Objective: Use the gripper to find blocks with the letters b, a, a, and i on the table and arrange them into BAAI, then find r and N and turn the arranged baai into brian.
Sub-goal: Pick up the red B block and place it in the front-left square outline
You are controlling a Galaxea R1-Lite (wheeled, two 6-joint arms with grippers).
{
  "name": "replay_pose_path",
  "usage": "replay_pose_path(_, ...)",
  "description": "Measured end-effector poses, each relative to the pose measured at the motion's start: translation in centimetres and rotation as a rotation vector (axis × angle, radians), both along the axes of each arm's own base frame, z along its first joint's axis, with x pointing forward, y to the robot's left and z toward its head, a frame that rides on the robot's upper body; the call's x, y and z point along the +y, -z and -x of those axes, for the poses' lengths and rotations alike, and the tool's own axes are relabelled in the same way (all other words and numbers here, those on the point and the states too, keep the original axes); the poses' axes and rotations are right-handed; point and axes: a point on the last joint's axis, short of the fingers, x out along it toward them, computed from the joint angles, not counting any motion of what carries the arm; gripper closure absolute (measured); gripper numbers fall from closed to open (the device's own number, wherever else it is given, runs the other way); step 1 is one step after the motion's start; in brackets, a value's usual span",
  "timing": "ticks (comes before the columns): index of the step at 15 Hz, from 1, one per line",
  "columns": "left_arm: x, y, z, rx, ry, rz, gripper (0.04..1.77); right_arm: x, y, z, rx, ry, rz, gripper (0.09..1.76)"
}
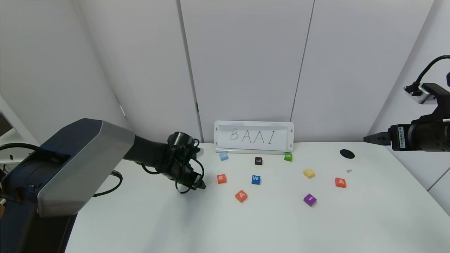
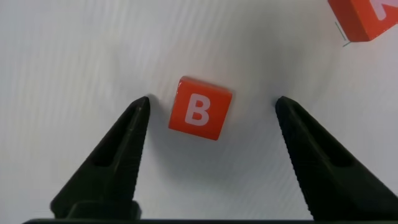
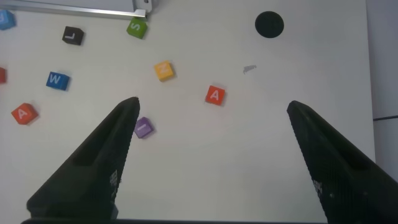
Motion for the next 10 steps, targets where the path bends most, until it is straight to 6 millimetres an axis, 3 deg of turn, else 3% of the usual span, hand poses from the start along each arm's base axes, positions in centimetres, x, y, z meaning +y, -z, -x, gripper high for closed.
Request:
replay_pose_path(5, 0.02, 0.04, -0.02, 0.000, -0.003, 0.001, 1.06, 0.00, 0.07, -0.10, 0.002, 0.000, 0.000, 0.14)
replay_pose_path(6, 0.01, 0.04, -0.03, -0.001, -0.002, 0.001, 1.31, 0.00, 0.06, -0.10, 0.002, 0.000, 0.000, 0.14)
replay_pose_path(10, 0.02, 0.05, -0.02, 0.000, -0.003, 0.001, 1.29, 0.00, 0.08, -0.14, 0.003, 0.000, 0.000, 0.14)
